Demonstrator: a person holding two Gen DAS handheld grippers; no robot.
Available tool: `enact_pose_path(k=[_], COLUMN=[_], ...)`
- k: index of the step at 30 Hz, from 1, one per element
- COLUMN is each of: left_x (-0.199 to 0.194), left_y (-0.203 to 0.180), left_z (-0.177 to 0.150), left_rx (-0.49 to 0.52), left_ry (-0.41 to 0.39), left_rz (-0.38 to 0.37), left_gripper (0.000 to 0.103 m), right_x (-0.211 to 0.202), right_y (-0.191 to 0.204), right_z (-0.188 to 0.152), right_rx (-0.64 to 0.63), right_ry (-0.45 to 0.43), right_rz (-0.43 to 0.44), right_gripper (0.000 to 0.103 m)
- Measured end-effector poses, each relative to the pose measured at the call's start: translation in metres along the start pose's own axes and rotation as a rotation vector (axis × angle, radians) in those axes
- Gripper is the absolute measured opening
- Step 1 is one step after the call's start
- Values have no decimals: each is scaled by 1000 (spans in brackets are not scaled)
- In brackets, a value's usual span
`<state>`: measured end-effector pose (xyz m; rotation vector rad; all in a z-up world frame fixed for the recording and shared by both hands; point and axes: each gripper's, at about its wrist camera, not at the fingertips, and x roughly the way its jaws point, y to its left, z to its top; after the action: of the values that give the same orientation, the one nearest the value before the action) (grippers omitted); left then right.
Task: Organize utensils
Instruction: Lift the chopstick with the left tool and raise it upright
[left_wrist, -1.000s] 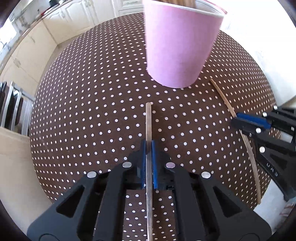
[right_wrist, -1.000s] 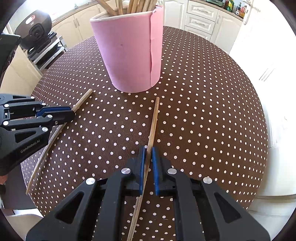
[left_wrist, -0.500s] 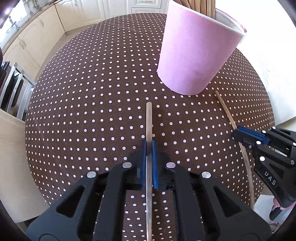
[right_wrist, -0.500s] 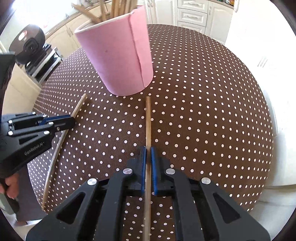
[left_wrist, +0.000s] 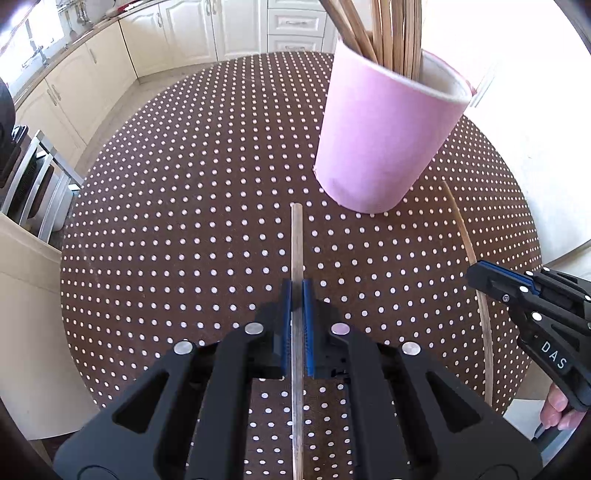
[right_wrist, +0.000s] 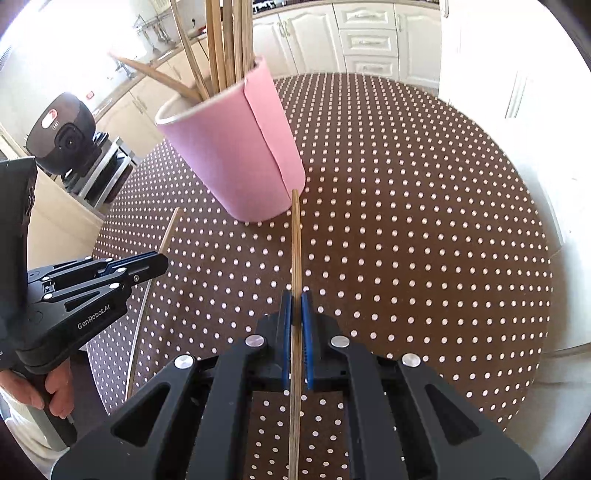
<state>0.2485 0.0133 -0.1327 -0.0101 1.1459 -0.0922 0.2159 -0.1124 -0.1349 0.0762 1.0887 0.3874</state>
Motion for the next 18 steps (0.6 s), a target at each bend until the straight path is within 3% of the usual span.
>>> enact_pose_path(k=[18], left_x=[-63], left_y=[17], left_z=[-2], left_rx=[-24], left_ry=[-148], left_rz=[1], left_gripper=[7], right_x=[-54], right_y=[-8], right_z=[-11], right_rx=[36], right_ry=[-202], right_rz=[27], right_gripper=[5])
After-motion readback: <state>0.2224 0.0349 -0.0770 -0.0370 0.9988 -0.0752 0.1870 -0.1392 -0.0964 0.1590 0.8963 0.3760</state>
